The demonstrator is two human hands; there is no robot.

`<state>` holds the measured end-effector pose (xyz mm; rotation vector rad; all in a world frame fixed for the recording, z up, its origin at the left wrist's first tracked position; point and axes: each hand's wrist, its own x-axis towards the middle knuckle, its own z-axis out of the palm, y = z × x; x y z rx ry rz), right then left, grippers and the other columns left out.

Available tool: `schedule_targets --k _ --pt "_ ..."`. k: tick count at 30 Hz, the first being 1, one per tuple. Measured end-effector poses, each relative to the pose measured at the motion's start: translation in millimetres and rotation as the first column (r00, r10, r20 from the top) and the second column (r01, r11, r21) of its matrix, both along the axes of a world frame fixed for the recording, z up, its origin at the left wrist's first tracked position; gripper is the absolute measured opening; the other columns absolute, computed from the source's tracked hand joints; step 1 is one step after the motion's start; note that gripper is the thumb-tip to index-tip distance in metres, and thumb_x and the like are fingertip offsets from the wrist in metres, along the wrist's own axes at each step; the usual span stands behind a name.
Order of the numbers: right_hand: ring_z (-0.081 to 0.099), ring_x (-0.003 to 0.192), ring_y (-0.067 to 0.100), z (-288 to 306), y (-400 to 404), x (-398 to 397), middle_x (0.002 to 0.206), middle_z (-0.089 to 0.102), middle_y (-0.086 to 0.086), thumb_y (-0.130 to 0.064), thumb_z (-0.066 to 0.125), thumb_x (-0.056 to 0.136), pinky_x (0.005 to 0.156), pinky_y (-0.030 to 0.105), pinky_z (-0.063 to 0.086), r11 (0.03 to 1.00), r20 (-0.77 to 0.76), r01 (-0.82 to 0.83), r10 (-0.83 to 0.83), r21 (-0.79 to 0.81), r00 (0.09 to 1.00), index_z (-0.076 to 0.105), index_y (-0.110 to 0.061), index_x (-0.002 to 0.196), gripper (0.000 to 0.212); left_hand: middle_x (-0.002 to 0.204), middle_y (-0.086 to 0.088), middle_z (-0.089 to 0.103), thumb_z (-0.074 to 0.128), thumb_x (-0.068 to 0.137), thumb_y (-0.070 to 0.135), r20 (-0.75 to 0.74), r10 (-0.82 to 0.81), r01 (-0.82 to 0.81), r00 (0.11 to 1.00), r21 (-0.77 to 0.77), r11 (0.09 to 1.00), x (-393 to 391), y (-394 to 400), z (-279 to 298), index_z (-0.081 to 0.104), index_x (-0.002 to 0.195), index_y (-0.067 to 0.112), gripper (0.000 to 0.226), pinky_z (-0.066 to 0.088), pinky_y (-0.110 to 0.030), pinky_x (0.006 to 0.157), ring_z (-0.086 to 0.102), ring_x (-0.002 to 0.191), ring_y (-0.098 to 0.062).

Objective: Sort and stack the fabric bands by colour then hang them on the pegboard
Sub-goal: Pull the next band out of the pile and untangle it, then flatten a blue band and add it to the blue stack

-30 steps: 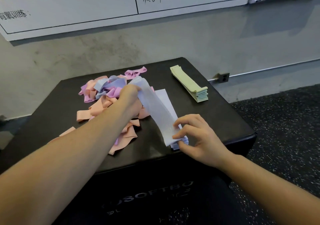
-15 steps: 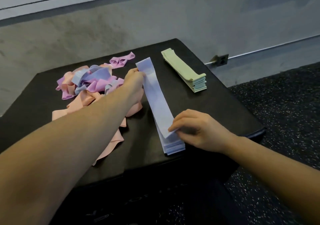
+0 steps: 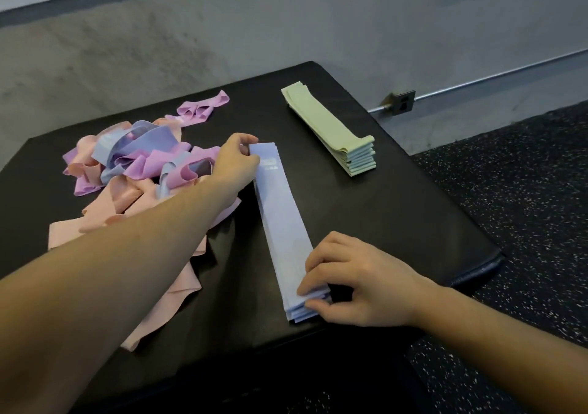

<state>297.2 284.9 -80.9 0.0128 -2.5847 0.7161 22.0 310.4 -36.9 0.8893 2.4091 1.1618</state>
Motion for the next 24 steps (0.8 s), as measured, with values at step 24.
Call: schedule_targets --k 24 --pt "0.06 0.102 0.014 11.8 -3.4 -1.8 0.102 0.063 -0.016 -0.036 0.059 0.094 0.09 0.029 0.049 0.932 0.014 0.221 -0.227 -0.287 0.974 0.067 -0.03 0.114 0.023 0.117 0.008 0.051 0.063 0.097 0.016 -0.329 -0.298 0.346 0.896 0.096 0.933 28.8 -89.7 36.4 0.059 0.103 0.03 0.017 0.048 -0.013 0.072 0.063 0.088 -0.007"
